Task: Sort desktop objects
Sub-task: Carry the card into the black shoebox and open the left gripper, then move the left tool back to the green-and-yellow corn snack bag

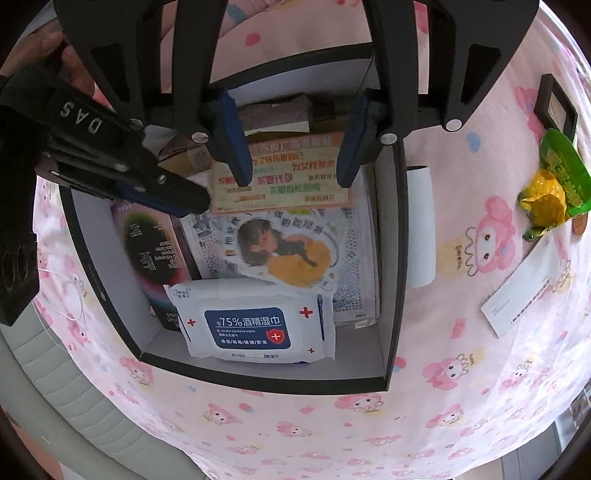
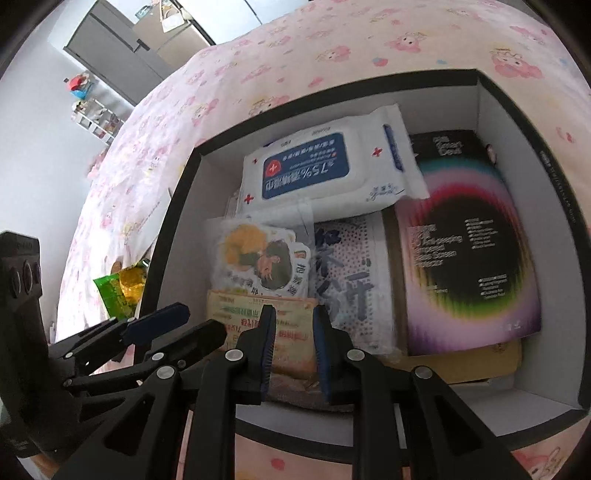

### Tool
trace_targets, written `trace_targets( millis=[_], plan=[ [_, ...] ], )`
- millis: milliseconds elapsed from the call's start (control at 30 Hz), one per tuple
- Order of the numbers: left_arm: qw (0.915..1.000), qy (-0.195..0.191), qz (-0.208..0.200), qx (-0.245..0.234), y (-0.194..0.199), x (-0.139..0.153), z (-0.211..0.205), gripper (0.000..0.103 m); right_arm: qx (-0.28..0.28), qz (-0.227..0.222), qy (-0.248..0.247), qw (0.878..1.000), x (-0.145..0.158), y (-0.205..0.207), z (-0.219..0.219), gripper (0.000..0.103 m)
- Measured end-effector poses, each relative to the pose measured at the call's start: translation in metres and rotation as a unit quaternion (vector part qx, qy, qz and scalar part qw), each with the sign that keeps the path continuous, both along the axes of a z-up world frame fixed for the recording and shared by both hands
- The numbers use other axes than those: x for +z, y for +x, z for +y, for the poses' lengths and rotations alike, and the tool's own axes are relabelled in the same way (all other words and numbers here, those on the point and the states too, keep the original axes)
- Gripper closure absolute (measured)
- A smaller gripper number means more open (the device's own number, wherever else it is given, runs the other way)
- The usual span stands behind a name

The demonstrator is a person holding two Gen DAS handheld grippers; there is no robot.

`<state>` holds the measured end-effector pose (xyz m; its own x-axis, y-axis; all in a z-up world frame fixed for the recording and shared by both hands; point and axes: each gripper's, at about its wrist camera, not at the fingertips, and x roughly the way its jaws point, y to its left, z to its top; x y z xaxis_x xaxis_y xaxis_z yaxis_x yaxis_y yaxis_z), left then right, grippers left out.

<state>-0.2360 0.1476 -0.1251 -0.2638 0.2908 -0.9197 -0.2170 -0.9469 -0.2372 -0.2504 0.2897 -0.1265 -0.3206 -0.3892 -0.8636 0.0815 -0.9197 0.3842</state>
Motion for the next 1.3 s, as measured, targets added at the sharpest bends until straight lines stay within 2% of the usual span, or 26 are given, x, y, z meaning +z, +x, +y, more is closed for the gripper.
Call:
trace_targets(
  millis=[167, 333, 633, 767, 967, 1167, 1300],
  plan=[
    [1.0000, 0.001, 0.000, 0.005, 0.000, 0.001, -0.002, 0.055, -0.026, 0.029, 0.045, 0.998, 0.008, -0.001, 0.008, 0.085],
    [0.9999, 0.006, 0.010, 0.008, 0.004, 0.004, -0.003, 0.055, -0.008, 0.008, 0.024, 1.000, -0.005, -0.004, 0.003, 0.085],
    [0.9987, 0.047, 0.020, -0.001, 0.020, 0.010, -0.017, 0.056, 0.043, -0.007, 0.000, 0.999, -0.019, -0.005, -0.023, 0.085],
    [0.9973, 0.063, 0.039, -0.004, 0.028, 0.018, -0.024, 0.056, 0.020, 0.031, 0.043, 0.998, -0.001, 0.001, -0.019, 0.085],
    [0.9933, 0.089, 0.071, 0.017, 0.044, 0.037, -0.047, 0.056, 0.028, 0.096, 0.028, 0.995, 0.039, 0.031, -0.027, 0.085],
    [0.9893, 0.105, 0.098, 0.026, 0.062, 0.059, -0.065, 0.056, 0.057, 0.123, 0.029, 0.990, 0.054, 0.051, -0.061, 0.085],
    [0.9882, 0.097, 0.113, 0.036, 0.076, 0.069, -0.077, 0.058, 0.070, 0.130, 0.031, 0.989, 0.060, 0.063, -0.081, 0.085]
  ],
)
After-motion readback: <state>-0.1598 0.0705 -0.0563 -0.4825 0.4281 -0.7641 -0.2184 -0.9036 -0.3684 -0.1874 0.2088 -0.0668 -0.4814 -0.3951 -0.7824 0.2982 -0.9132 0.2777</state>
